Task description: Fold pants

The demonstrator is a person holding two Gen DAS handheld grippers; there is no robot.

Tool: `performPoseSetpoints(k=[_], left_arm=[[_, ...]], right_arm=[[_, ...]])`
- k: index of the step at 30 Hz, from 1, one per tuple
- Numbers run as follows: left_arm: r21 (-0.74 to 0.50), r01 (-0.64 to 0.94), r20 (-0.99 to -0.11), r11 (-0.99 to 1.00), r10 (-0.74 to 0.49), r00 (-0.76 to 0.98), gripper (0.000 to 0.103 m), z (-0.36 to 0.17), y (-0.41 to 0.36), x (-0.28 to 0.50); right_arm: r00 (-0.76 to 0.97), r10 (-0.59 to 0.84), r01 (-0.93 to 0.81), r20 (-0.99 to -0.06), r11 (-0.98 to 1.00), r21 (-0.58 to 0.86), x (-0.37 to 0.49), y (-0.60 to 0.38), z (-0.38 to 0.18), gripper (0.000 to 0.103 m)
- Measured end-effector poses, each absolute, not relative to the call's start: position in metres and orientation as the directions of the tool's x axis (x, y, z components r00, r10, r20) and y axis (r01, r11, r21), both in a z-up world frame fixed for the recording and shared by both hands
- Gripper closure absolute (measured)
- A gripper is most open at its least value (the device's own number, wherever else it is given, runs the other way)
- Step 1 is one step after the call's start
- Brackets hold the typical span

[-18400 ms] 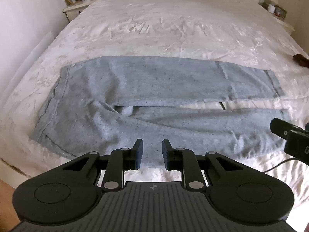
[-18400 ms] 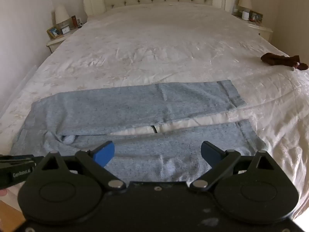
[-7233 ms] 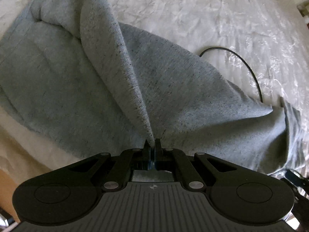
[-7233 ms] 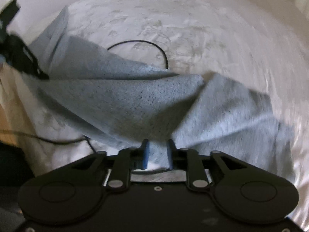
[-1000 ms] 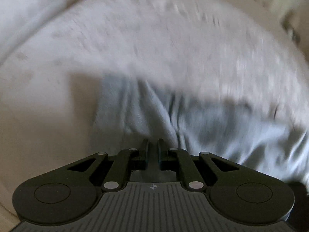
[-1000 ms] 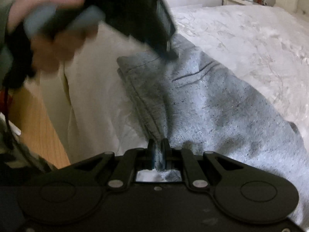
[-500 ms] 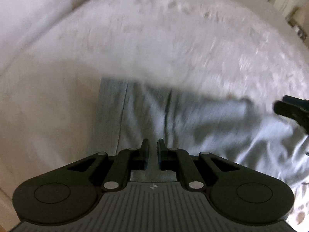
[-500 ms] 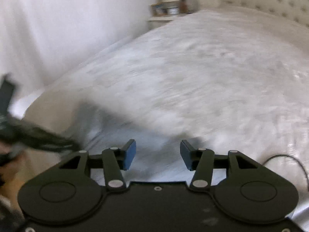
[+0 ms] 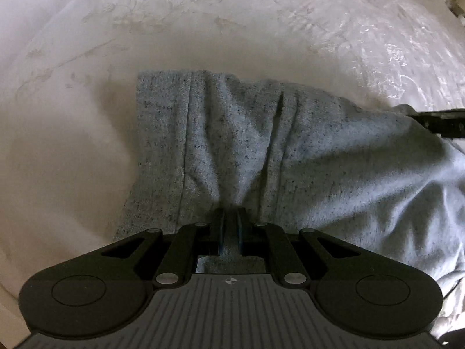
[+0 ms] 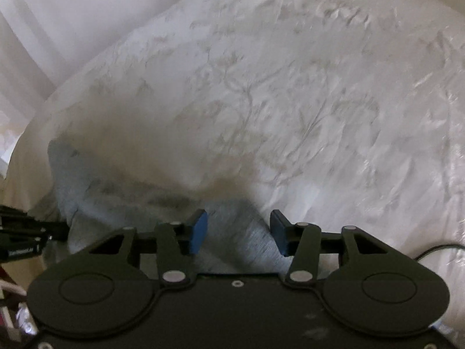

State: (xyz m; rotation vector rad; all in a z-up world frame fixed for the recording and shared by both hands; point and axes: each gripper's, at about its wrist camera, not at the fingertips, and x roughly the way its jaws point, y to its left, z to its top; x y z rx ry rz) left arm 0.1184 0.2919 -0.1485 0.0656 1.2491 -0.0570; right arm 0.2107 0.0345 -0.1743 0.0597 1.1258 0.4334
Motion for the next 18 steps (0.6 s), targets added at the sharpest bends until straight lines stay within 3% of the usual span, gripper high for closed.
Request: performPoseSetpoints(k=[2, 3, 7, 13, 18], left_arm=[[0.018, 0.065, -0.952, 0.998, -0.003, 0.306, 0.093, -0.148, 0.292, 0.121], [0.017, 0.06, -0.953, 0.998, -0.002, 0.303, 0.094, -0.149, 0.292, 0.122], [0.018, 0.049, -0.954, 0.999, 0.002, 0.298, 0.094, -0.15, 0.291, 0.123], [0.017, 0.054, -0.955, 0.998, 0.0, 0.297, 0.094, -0.149, 0.289, 0.125], [0.016, 0.052, -0.954, 0.999, -0.001, 0.3, 0.094, -0.149, 0.29, 0.125]], right_arm=[[0.342, 0.382, -0.333, -0.859, 0.904, 0.269, 0.199, 0.04, -0.172, 0.068], [0.334, 0.39, -0.346, -0.858, 0.898, 0.273, 0.192, 0.043, -0.17, 0.07], [0.308, 0.421, -0.382, -0.853, 0.876, 0.294, 0.18, 0.049, -0.169, 0.071], [0.334, 0.434, -0.286, -0.837, 0.893, 0.348, 0.194, 0.038, -0.17, 0.068], [0.422, 0.397, -0.314, -0.815, 0.907, 0.28, 0.191, 0.042, -0.157, 0.068]])
